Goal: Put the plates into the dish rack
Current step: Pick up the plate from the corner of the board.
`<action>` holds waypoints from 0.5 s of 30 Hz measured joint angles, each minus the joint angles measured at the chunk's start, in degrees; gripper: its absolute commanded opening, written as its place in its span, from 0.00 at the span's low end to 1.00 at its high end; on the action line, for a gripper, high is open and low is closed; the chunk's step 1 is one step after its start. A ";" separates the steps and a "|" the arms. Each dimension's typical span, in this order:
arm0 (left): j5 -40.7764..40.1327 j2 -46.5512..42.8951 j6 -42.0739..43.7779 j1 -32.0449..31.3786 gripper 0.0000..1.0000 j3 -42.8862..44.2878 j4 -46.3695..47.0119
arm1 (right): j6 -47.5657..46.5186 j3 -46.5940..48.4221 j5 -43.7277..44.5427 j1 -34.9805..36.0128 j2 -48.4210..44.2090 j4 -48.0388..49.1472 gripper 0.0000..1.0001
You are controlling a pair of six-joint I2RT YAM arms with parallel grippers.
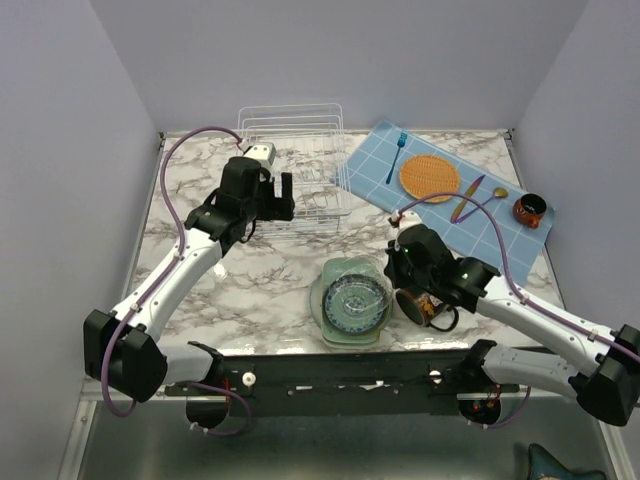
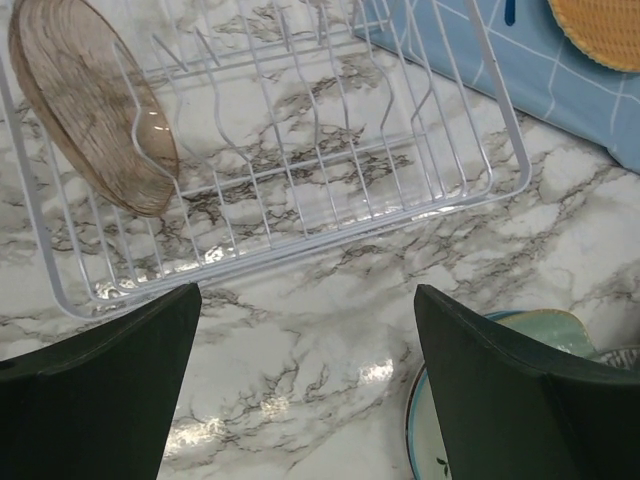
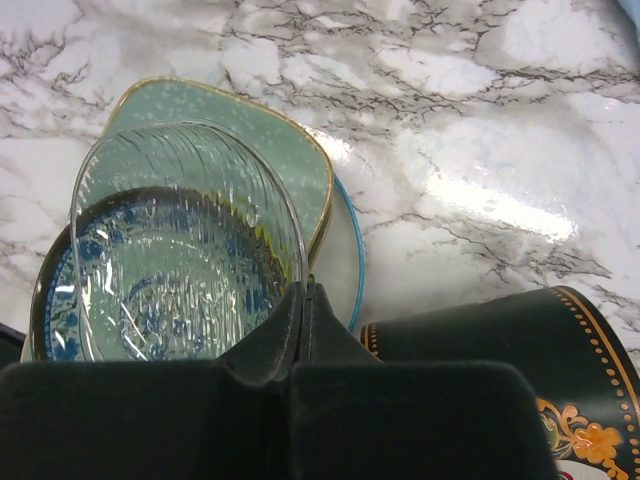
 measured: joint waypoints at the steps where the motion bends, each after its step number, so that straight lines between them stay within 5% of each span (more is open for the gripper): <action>1: 0.76 0.00 -0.02 0.02 0.93 0.02 0.02 | 0.42 0.26 0.76 0.00 -0.02 0.04 0.01; 15: 16.35 0.04 -4.96 0.00 0.86 -2.40 5.03 | 2.82 6.32 5.92 0.00 2.71 6.88 0.01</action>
